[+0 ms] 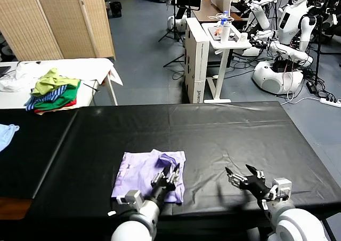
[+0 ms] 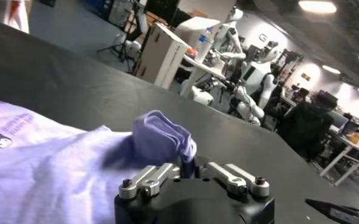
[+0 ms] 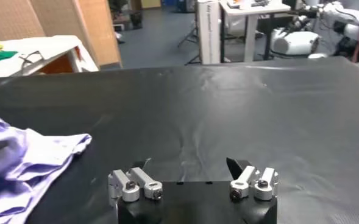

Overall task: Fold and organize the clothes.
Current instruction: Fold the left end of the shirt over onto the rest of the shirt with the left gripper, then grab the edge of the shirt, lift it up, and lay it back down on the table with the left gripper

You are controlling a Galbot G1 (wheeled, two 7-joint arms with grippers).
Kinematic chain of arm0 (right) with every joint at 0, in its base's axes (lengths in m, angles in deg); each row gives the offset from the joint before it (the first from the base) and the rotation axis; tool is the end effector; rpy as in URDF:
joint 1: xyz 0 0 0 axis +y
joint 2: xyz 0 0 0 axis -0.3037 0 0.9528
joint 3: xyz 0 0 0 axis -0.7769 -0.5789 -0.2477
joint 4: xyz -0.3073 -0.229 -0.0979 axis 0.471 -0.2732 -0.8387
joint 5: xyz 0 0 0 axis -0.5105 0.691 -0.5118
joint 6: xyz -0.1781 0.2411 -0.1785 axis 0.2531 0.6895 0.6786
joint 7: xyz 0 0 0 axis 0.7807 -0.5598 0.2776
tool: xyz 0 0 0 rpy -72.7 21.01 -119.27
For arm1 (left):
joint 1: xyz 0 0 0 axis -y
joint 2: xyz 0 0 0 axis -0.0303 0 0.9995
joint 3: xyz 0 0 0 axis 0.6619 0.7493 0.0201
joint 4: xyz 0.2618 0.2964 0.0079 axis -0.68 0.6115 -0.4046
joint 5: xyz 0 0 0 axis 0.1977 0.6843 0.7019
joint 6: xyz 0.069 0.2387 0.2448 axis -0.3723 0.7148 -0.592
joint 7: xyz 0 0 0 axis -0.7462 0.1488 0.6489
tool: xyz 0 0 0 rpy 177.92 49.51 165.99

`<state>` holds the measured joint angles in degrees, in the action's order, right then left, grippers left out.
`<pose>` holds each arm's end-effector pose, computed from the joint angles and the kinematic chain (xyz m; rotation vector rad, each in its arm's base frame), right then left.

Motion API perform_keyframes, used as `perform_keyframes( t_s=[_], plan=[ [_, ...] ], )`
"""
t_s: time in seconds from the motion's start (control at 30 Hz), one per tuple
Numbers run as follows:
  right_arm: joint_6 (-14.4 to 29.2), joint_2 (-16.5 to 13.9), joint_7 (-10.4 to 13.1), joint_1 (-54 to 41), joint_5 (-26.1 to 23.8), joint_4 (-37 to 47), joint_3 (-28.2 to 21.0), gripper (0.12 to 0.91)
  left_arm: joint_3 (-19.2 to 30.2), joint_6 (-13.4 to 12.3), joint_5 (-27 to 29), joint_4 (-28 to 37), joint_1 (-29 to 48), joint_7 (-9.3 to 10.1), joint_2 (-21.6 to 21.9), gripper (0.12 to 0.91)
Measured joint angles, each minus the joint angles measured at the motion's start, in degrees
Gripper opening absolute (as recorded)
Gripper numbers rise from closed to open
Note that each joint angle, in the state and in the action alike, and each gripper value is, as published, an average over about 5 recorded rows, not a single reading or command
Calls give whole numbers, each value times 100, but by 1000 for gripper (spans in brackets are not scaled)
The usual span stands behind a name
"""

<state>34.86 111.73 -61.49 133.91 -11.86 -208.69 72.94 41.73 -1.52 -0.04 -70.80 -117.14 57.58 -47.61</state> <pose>0.1856 -0.1146 -0.2632 0.3229 -2.6263 -0.0490 0.1623 -0.0958 -0.3256 -0.4587 -2.6553 0.5917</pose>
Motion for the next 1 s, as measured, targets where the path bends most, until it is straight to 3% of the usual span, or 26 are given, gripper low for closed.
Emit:
perform_keyframes(
  t_s=[0.13, 0.27, 0.4, 0.57, 0.77, 1.0],
  plan=[
    [158, -184, -247, -240, 66, 4, -280, 907, -29, 7, -1, -152, -20, -61, 127, 864],
    [258, -373, -467, -602, 126, 37, -702, 907, -242, 22, -156, -471, -92, -91, 389, 903],
    [276, -491, -503, -1112, 105, 156, -1341, 907, -632, -16, -273, -781, -133, -53, 830, 906],
    [250, -454, -403, -1928, -17, 433, -2297, 907, -1184, -66, -278, -912, -175, -21, 1321, 907],
    [159, -214, -281, -2821, -60, 882, -3226, 907, -1481, -104, -149, -953, -287, -21, 1470, 907],
    [-130, 116, 319, -3109, -256, 1251, -3597, 907, -1635, -149, -39, -912, -364, -21, 1439, 907]
  ],
)
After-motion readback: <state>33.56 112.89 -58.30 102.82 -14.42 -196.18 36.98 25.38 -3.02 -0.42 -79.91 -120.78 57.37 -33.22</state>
